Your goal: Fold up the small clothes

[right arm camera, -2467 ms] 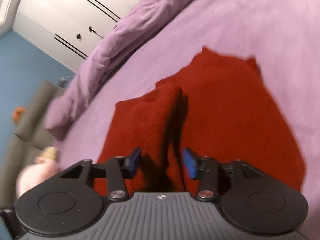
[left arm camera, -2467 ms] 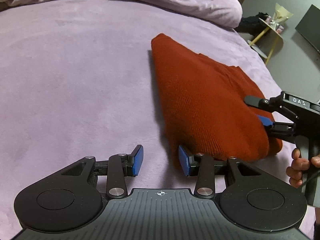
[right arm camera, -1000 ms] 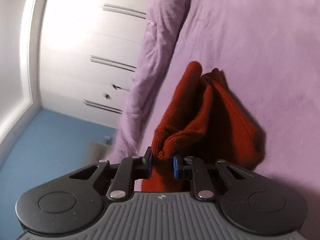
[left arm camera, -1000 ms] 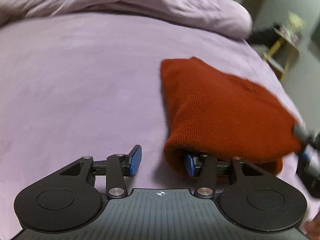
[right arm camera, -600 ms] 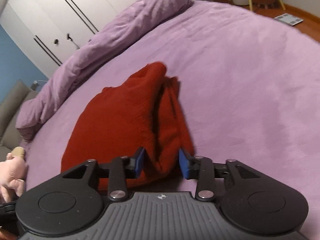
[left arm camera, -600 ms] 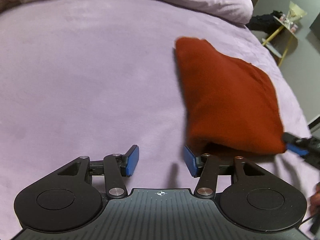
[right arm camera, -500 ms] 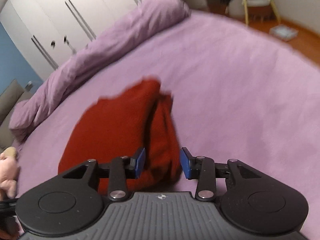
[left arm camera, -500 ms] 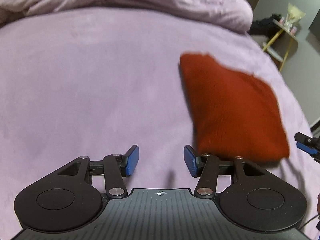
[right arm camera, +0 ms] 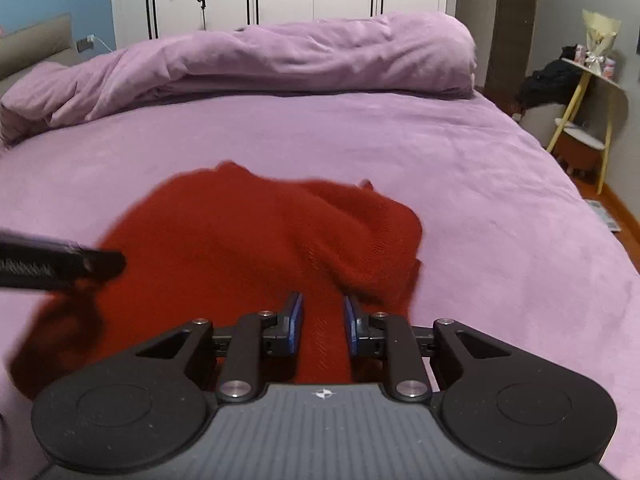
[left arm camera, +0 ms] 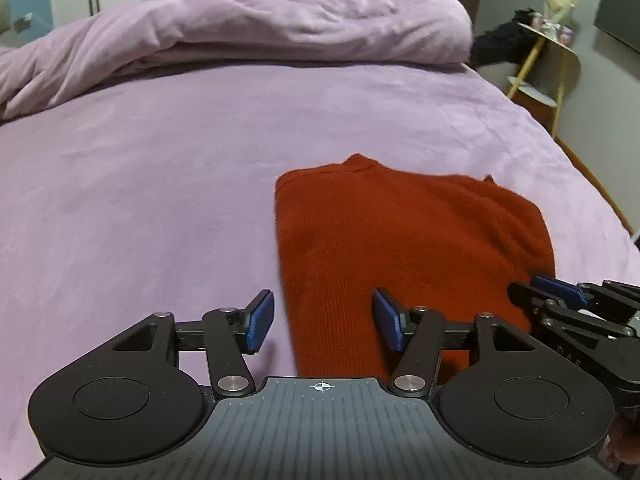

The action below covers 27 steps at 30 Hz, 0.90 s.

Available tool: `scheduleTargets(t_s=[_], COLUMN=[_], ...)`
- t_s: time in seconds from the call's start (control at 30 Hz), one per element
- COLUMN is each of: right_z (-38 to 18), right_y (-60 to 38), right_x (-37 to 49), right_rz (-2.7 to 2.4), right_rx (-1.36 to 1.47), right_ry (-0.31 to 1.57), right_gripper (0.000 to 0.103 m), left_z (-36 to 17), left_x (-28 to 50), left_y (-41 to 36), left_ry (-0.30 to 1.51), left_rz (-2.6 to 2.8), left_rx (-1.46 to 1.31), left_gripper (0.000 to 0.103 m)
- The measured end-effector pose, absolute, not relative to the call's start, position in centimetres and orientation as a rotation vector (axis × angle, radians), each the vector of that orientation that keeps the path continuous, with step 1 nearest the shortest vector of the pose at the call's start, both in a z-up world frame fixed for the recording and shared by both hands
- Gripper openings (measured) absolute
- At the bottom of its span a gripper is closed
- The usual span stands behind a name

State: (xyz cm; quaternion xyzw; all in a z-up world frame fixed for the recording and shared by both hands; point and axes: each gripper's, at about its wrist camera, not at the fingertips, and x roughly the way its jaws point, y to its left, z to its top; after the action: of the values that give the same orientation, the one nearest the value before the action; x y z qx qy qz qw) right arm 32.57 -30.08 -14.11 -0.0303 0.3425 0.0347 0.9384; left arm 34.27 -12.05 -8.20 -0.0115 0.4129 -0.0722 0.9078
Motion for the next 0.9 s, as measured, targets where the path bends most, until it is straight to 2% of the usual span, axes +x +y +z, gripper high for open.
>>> scheduleTargets(t_s=[0.13,0.27,0.53,0.63,0.7,0.9], right_z=[-14.8,-14.7,-11.8,-12.3,-13.6,-14.1], right_y=[-30.7,-30.7,-31.4,-31.5,-31.6,-32.2], right_x=[31.8,32.1,28.9,27.2,27.0,27.5], right_rz=[0.085,0.079,0.111,0.120,0.116,0.119], right_rx=[-0.079,-0.069,0.020,-0.004,-0.010,0.044], right_ry=[0.661,0.663,0.681,0.712,0.739,0.737], right_gripper=[0.021,0.022,0.022,0.022,0.027,0.030], left_z=[-8.8,-8.9,-7.3,-7.2,-7.7,-8.7], left_x=[34.0,33.8,31.4,29.8,29.5,29.3], left_y=[-12.5,-12.5,-10.6,-9.9,-9.9,-10.6], left_ry=[0.840,0.823,0.824,0.817,0.830,0.826], left_rz=[-0.154,-0.151,-0.158,-0.169,-0.171,-0.175], left_rx=[-0.002,0.031,-0.047,-0.074,-0.091,-0.054], left_gripper=[0.063,0.068,0.067,0.067,0.067,0.069])
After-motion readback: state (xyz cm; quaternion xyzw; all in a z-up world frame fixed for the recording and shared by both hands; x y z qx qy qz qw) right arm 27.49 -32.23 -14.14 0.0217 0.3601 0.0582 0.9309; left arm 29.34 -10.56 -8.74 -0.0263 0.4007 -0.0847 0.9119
